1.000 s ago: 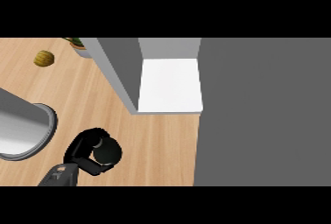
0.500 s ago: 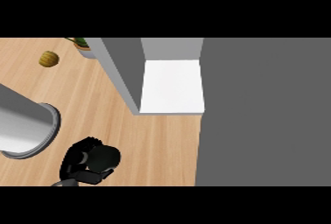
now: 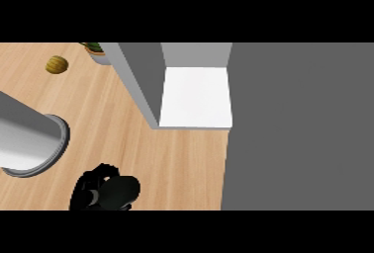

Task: Pick up the wine, place it into the cabinet and close the cabinet

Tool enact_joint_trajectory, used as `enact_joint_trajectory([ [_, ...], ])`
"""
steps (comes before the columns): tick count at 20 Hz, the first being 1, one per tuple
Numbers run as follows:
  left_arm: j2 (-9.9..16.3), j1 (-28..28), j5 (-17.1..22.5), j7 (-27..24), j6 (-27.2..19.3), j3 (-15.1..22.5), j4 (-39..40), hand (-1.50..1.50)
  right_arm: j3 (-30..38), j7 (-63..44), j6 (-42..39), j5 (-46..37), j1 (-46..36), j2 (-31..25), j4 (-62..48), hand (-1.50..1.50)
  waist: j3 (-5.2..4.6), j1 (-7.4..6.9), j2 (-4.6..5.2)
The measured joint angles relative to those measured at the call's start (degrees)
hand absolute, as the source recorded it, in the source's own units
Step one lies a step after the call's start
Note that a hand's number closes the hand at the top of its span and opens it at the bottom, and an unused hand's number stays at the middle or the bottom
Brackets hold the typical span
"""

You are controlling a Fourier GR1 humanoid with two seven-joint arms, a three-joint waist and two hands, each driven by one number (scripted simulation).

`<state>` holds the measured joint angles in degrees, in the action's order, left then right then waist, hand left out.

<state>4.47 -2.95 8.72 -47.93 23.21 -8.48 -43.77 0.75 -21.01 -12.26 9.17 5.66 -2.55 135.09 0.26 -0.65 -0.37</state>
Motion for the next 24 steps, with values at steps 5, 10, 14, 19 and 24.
enact_joint_trajectory([
  [5,-2.54,7.96,3.73,8.28,0.68,3.39,-16.80,1.50,-0.42,0.31,-0.12,-0.26,0.99,0.43,0.32,-1.50,-0.11,0.02,0.09],
  [10,-3.83,13.51,8.10,17.56,-2.39,8.52,-32.93,1.50,-0.38,1.80,-0.91,-0.49,1.55,0.51,-0.90,-1.50,-0.18,0.23,0.20],
  [14,-4.21,15.23,10.87,23.96,-7.16,13.26,-43.06,1.50,-1.01,1.06,-0.19,-1.16,-0.28,0.80,-1.76,-1.50,-0.21,0.33,0.25],
  [19,-4.29,13.27,12.07,29.64,-13.71,15.48,-50.80,1.50,-0.42,0.93,-0.60,-0.47,0.05,0.46,-1.62,-1.50,-0.25,0.54,0.29],
  [24,-4.40,8.38,13.32,35.51,-21.94,19.34,-54.66,1.50,0.65,0.54,-0.96,1.24,0.64,0.10,-0.79,-1.50,-0.25,0.73,0.33],
])
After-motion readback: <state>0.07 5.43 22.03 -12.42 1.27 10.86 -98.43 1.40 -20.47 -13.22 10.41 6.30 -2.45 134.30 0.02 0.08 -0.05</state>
